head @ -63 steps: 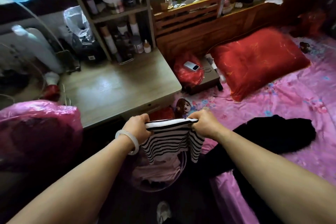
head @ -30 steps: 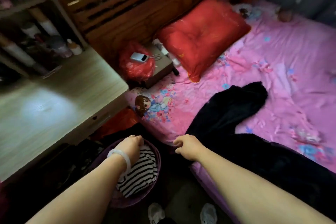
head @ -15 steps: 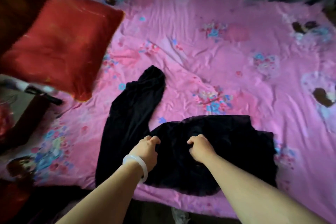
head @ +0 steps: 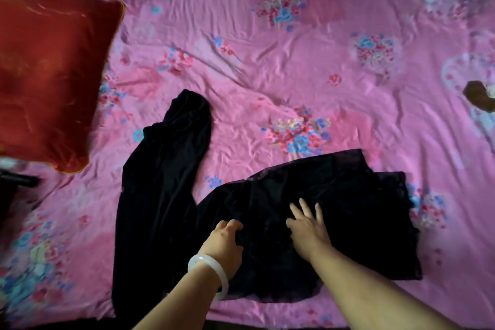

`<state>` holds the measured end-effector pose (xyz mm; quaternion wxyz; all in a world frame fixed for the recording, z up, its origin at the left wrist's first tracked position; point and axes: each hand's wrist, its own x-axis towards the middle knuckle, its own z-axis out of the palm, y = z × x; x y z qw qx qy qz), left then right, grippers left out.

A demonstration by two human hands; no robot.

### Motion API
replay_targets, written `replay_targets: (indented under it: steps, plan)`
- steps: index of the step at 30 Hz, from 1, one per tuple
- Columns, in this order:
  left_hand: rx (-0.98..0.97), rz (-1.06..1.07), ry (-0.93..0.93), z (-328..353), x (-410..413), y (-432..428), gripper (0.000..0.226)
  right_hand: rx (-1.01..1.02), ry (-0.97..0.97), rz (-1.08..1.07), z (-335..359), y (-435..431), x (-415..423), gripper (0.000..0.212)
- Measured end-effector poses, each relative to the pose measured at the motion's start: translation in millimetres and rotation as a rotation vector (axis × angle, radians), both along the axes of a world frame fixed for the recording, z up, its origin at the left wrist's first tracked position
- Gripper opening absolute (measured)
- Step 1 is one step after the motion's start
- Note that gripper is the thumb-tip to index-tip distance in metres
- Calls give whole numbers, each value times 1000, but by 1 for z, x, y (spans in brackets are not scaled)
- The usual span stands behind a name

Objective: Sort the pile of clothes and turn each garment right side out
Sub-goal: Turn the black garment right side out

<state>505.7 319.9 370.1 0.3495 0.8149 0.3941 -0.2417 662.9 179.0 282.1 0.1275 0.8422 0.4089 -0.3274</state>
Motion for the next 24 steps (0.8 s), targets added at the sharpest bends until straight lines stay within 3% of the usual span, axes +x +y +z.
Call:
replay_targets:
  steps: [2, 4, 7, 10, 14, 15, 17, 19, 20, 22, 24]
  plan:
    - [-13, 76, 4, -2, -4, 2, 45, 117, 142, -215, 4, 12, -1, 19]
    - [-68, 240, 13, -5, -8, 3, 41, 324, 371, -668, 20, 27, 4, 8]
    - [-363, 692, -2, 2, -10, 4, 36, 613, 703, -1215, 58, 50, 14, 17]
    - [-648, 1064, -85, 15, -10, 8, 50, 726, 1004, -1458, 95, 71, 11, 18]
    - [-863, 1438, -257, 61, -17, 19, 76, 684, 1467, -1567, 152, 91, -10, 43]
    - [-876, 1471, -321, 76, -17, 21, 74, 689, 1553, -1556, 163, 92, -17, 44]
    - [-900, 1518, -464, 111, -25, 27, 68, 712, 1650, -1506, 189, 96, -36, 21]
    - [-879, 1557, -557, 141, -35, 33, 59, 758, 1772, -1383, 209, 97, -54, 25]
    - [-915, 1568, -605, 154, -44, 38, 54, 762, 1780, -1328, 224, 97, -63, 17]
    - [-1018, 1582, -674, 177, -63, 47, 48, 743, 1718, -1285, 247, 96, -75, 24]
    - [-982, 1549, -717, 190, -83, 56, 38, 681, 1599, -1245, 272, 95, -84, 21]
